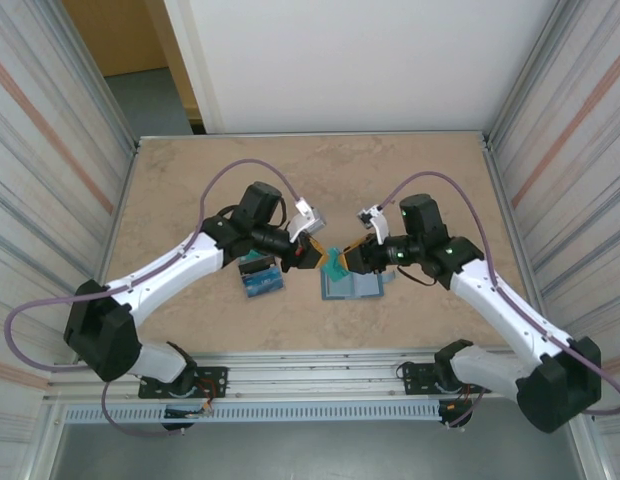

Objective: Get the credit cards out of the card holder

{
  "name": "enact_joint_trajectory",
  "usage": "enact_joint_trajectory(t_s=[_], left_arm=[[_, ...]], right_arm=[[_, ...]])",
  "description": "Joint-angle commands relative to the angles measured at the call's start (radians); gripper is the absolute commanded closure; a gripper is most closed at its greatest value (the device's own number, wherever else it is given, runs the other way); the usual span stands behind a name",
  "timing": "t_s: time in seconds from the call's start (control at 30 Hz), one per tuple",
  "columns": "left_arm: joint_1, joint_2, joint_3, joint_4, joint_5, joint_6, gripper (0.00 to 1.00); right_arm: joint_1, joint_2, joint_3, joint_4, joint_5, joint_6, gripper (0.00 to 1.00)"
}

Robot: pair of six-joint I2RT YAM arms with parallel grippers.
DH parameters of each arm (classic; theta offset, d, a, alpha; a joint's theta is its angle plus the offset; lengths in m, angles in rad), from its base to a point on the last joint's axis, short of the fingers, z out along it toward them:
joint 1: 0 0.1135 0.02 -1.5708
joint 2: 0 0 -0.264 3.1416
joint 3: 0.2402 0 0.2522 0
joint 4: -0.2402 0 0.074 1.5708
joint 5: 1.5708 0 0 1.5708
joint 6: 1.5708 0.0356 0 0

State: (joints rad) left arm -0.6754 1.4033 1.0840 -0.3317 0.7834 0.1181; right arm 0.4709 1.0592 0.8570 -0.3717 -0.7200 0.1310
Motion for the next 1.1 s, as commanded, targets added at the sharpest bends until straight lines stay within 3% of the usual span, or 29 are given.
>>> enact_joint_trajectory(t_s=[0.0, 0.27, 0.43, 0.73, 1.07], left_arm=[[0.010, -0.086, -0.059, 0.104, -0.085, -0.079, 1.00], [0.040, -0.249, -0.227, 0.365, -0.297, -0.296, 1.00], [0.043, -0.306, -0.307, 0.510, -0.370, -0.383, 1.00], [0.047, -0.307, -0.362, 0.710, -0.376, -0.553, 1.00], [0.048, -0.304, -0.387, 0.775, -0.357, -0.635, 1.00]], right_arm=[[-0.036, -0.096, -0.047, 0.093, 0.083, 0.076, 0.57], [-0.062, -0.261, -0.227, 0.323, 0.251, 0.303, 0.43], [-0.059, -0.285, -0.350, 0.545, 0.255, 0.458, 0.37], [0.040, -0.201, -0.361, 0.727, 0.211, 0.506, 0.35], [0.083, -0.108, -0.288, 0.820, 0.135, 0.491, 0.35]])
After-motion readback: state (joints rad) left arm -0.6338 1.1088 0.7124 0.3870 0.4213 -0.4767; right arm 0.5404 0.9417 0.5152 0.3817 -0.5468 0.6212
